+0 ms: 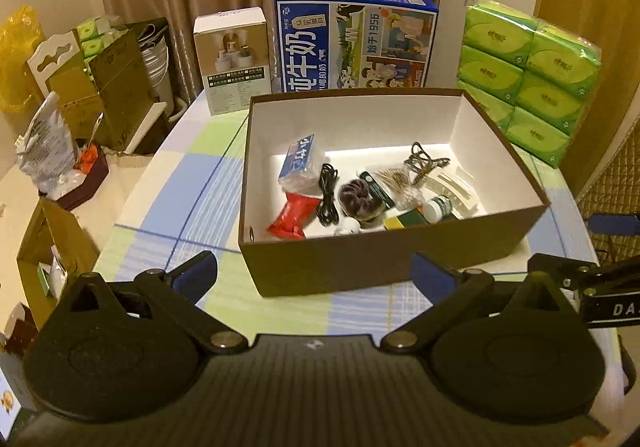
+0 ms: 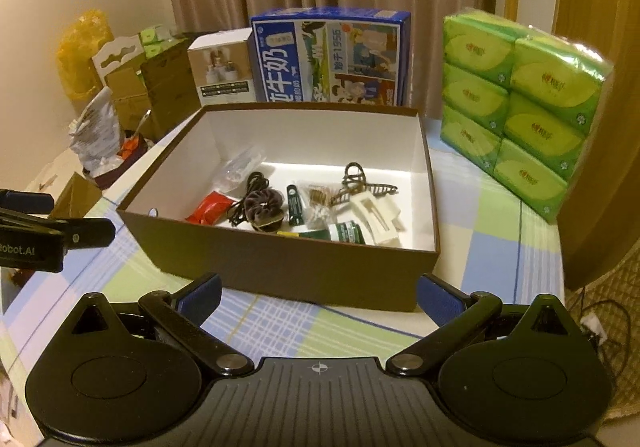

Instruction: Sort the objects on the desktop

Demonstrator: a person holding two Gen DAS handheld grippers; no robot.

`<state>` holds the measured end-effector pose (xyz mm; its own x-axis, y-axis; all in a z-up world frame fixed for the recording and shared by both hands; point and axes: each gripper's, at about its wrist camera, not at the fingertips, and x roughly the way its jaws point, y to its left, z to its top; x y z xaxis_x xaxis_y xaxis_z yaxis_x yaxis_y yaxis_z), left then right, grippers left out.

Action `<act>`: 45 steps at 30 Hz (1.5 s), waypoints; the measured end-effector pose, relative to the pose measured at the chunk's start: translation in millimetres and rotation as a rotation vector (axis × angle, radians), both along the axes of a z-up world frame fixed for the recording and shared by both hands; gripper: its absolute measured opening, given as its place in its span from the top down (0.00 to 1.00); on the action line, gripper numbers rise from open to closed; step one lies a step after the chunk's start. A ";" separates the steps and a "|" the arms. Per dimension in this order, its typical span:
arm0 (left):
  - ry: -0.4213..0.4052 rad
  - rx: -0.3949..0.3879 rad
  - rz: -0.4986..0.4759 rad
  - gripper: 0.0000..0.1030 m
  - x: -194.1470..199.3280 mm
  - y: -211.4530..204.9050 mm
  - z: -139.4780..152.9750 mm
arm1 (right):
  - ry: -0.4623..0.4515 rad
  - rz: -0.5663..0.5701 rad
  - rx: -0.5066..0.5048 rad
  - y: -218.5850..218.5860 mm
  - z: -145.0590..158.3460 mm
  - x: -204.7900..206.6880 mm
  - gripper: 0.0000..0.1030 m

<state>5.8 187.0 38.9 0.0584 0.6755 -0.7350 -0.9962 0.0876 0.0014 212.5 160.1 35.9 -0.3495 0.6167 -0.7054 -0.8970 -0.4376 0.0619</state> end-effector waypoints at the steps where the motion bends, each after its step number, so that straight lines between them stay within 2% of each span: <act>1: -0.002 -0.001 0.000 0.01 0.7 -4.5 0.7 | -0.001 0.001 0.003 -3.4 1.3 1.2 0.02; 19: 0.008 0.010 0.039 0.01 22.0 -69.1 12.6 | 0.015 0.050 0.026 -51.9 13.1 22.7 0.02; 34: 0.015 -0.001 0.061 0.01 28.8 -96.8 5.6 | 0.000 0.086 0.004 -76.8 3.7 33.8 0.02; 45: 0.018 0.000 0.058 0.01 34.1 -106.4 3.5 | -0.007 0.094 -0.013 -79.2 -1.7 36.3 0.02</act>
